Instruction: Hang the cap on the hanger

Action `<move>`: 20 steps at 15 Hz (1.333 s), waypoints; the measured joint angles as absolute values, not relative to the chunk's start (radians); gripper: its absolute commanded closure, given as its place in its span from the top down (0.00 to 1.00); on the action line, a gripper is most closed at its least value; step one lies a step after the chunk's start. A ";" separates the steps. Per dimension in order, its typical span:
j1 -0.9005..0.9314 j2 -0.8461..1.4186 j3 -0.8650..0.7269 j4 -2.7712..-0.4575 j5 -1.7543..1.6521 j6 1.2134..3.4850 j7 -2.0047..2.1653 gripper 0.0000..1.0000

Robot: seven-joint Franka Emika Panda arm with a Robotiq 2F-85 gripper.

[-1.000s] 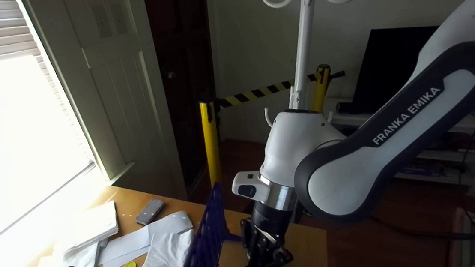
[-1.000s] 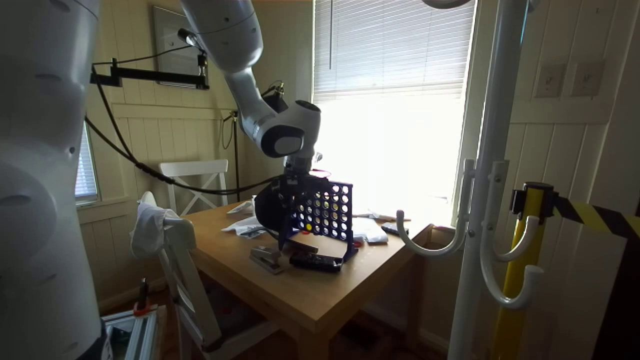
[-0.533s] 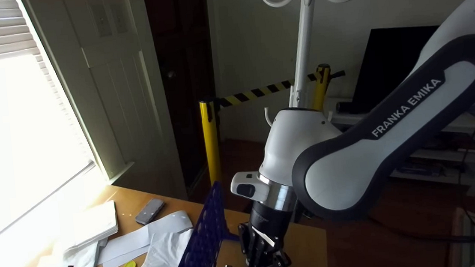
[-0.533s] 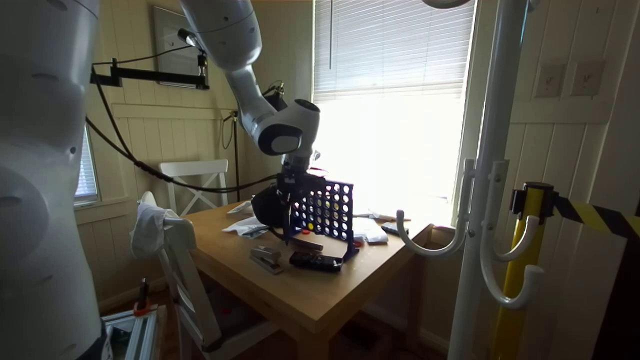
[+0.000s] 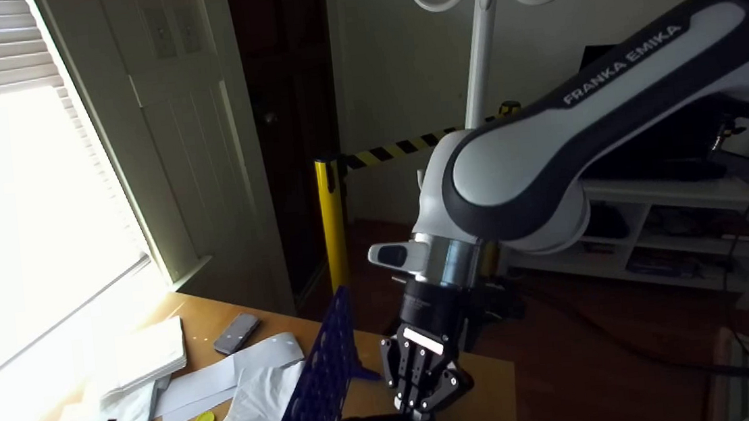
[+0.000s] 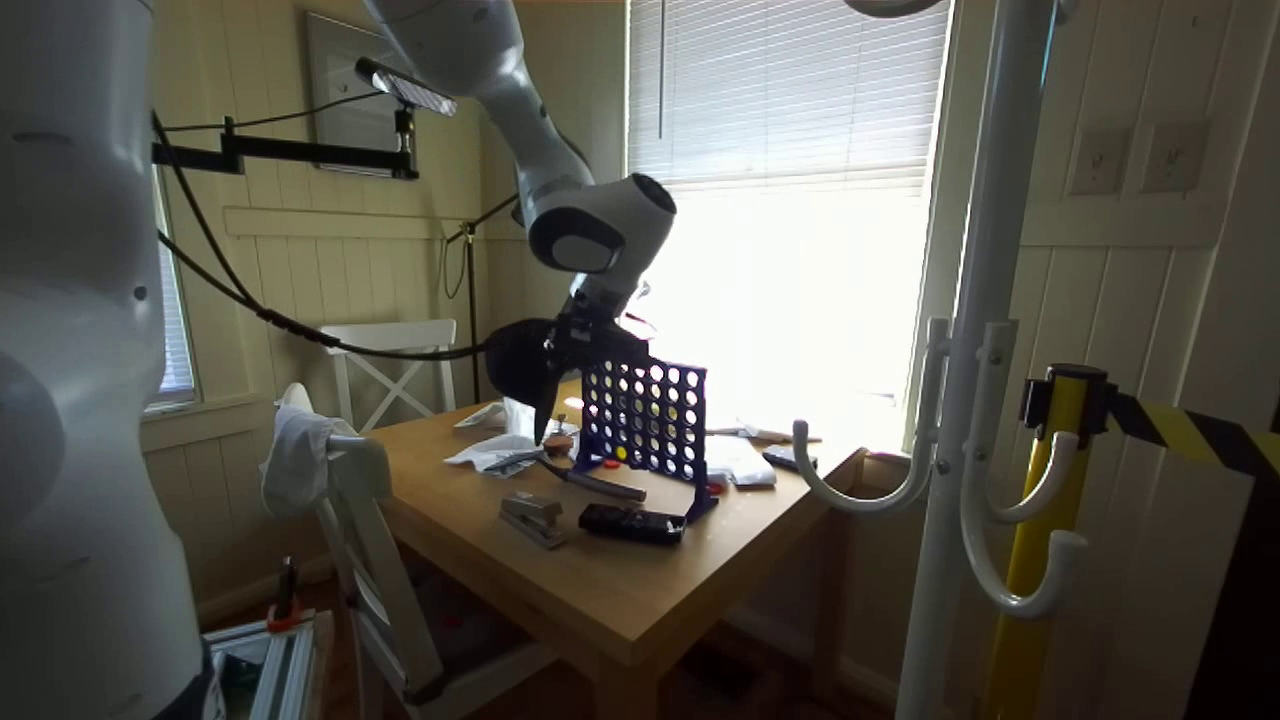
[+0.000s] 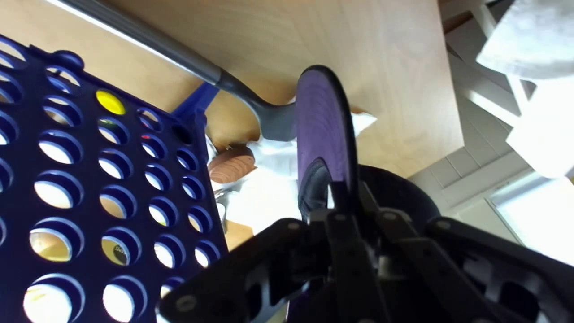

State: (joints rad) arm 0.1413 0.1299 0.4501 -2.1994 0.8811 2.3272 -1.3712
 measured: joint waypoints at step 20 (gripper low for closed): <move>-0.051 -0.837 -0.119 -2.715 1.276 1.870 -1.469 0.01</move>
